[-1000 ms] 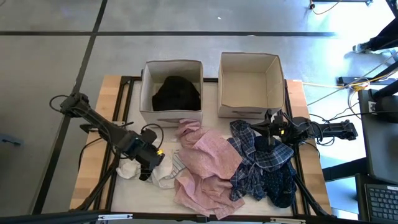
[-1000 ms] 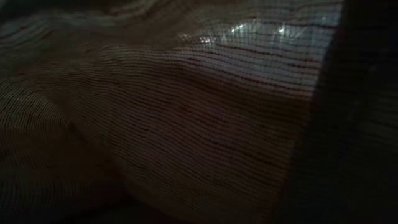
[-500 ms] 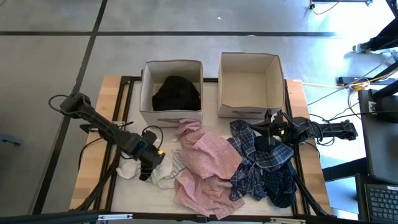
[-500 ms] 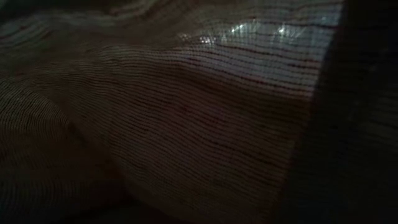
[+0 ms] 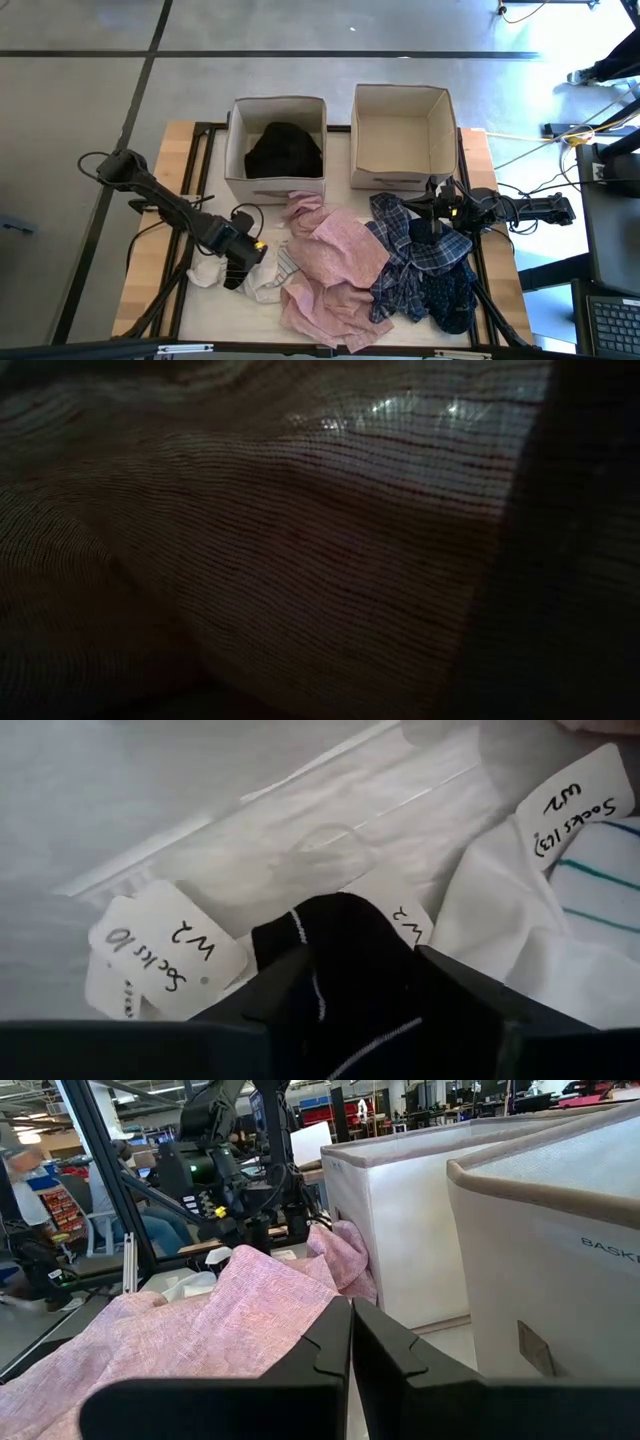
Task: Sort clothes
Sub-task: Put the black striped sock into the left laundry organizer
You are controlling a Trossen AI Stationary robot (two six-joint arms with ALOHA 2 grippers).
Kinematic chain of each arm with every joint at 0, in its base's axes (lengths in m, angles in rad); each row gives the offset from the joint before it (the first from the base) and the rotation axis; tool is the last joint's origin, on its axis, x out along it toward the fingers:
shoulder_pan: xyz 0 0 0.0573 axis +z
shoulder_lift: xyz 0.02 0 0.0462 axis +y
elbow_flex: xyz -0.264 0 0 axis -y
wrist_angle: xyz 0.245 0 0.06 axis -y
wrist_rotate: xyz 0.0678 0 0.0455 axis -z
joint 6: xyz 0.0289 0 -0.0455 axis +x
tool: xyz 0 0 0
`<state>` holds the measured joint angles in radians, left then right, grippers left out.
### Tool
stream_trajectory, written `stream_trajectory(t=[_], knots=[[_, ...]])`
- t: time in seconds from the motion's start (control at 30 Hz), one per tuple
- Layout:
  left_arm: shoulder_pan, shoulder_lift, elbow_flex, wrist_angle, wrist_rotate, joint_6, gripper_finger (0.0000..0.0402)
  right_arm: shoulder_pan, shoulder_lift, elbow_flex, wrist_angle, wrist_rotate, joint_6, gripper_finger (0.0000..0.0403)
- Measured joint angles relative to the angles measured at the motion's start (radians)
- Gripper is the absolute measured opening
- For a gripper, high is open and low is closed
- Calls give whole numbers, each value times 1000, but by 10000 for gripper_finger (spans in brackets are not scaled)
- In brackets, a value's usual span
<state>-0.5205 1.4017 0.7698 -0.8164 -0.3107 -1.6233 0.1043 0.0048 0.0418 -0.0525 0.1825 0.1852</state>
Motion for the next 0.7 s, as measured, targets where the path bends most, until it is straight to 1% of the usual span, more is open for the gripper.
stream_trajectory(t=[0.2, 0.47, 0.53, 0.7], knots=[[0, 0, -29, 25, 0, 15, 103, 0, 0, 0, 0, 0, 0, 17], [0, 0, -30, 59, 0, 135, 14, 0, 0, 0, 0, 0, 0, 17], [0, 0, -30, 64, 0, 152, 5, 0, 0, 0, 0, 0, 0, 17], [0, -1, -5, 62, 5, 201, 2, 0, 0, 0, 0, 0, 0, 17]])
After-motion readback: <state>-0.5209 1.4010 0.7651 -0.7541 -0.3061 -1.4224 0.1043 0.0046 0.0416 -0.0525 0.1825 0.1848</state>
